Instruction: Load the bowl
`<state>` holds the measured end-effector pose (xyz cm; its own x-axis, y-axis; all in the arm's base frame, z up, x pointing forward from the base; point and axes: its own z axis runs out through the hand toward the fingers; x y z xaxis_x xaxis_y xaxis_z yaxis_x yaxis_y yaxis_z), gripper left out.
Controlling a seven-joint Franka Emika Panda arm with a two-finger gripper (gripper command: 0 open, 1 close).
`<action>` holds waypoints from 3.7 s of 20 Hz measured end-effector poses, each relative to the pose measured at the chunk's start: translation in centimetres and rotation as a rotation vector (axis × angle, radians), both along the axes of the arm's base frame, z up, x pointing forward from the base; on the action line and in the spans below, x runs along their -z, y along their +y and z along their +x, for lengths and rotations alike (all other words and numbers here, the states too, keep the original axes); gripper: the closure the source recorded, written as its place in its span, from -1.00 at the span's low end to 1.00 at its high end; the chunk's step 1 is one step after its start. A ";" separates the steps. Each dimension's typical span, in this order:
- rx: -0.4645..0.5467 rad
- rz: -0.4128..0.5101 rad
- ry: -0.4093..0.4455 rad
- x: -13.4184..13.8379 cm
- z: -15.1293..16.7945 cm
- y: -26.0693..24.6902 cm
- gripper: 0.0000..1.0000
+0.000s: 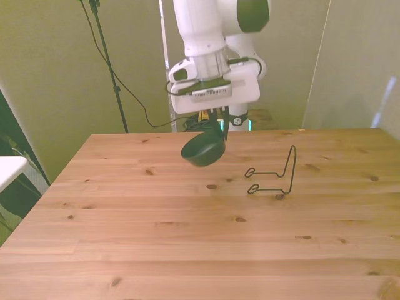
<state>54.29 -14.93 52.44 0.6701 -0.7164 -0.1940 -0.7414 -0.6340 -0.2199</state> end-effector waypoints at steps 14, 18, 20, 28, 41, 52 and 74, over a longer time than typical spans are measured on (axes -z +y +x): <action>-0.108 0.633 0.147 4.1 4.1 -3.6 1.00; -0.086 0.655 0.171 5.9 5.5 -3.6 1.00; -0.086 0.660 0.183 6.6 5.7 -3.2 1.00; -0.061 0.629 0.192 11.7 6.5 3.2 1.00; -0.003 0.653 0.084 5.4 0.7 -1.6 1.00; -0.037 0.677 0.103 7.0 3.5 0.3 1.00; -0.048 0.668 0.124 11.4 3.9 3.8 1.00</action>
